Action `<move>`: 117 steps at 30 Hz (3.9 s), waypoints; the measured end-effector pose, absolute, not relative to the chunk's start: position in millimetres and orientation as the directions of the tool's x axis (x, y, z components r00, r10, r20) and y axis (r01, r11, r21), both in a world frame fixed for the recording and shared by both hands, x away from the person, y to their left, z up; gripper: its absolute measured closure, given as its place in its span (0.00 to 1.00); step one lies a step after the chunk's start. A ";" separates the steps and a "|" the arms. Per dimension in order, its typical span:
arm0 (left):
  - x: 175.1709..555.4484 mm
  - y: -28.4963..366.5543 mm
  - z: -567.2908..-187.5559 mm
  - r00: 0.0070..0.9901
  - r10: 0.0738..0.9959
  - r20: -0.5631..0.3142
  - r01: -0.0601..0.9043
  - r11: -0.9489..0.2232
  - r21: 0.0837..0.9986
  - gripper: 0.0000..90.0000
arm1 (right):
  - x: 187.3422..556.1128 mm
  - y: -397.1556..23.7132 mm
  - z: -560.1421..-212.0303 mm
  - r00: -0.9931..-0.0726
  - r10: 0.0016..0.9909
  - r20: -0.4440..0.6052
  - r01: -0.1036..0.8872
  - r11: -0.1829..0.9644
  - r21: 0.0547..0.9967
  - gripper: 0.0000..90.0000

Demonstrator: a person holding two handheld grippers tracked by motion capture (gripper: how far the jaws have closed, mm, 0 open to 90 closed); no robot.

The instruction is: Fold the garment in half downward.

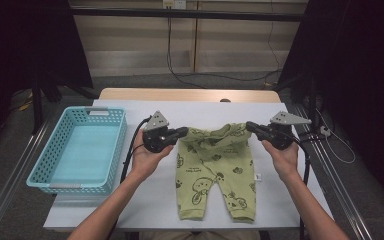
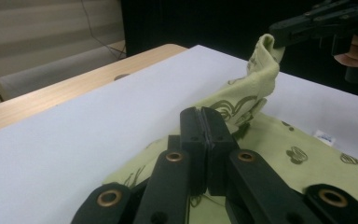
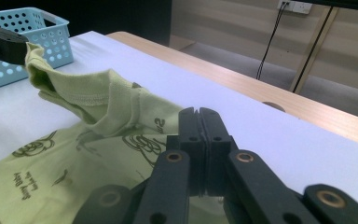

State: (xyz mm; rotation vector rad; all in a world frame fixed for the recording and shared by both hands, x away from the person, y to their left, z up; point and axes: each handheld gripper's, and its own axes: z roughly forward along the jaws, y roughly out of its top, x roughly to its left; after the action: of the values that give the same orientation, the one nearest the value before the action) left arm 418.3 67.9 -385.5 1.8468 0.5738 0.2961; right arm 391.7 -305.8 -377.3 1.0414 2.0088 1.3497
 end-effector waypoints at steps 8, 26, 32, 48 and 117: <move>403.6 70.2 -388.7 0.860 0.508 -0.057 0.226 -0.278 0.934 0.99 | 378.4 -304.9 -377.9 -0.600 0.800 0.003 0.306 0.226 0.925 1.00; 388.4 77.9 -397.9 0.872 0.487 -0.059 0.227 -0.295 0.928 0.99 | 350.8 -307.8 -385.0 -0.634 0.773 0.000 0.313 0.257 0.914 1.00; 381.7 79.5 -393.4 0.875 0.482 -0.044 0.210 -0.296 0.932 0.99 | 343.0 -307.5 -384.6 -0.644 0.765 -0.004 0.306 0.263 0.915 1.00; 365.6 80.6 -398.5 0.889 0.454 -0.050 0.215 -0.320 0.923 0.99 | 323.1 -308.8 -390.9 -0.667 0.745 0.004 0.314 0.276 0.909 1.00; 305.4 90.2 -431.3 0.925 0.365 -0.104 0.285 -0.485 0.827 0.99 | 256.9 -305.8 -419.3 -0.752 0.652 0.097 0.403 0.339 0.850 0.99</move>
State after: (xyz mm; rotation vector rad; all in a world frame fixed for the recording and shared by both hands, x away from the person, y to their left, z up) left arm 305.4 90.2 -431.3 2.1076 0.4627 0.1047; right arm 256.9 -305.8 -419.3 0.9488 2.3442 1.3736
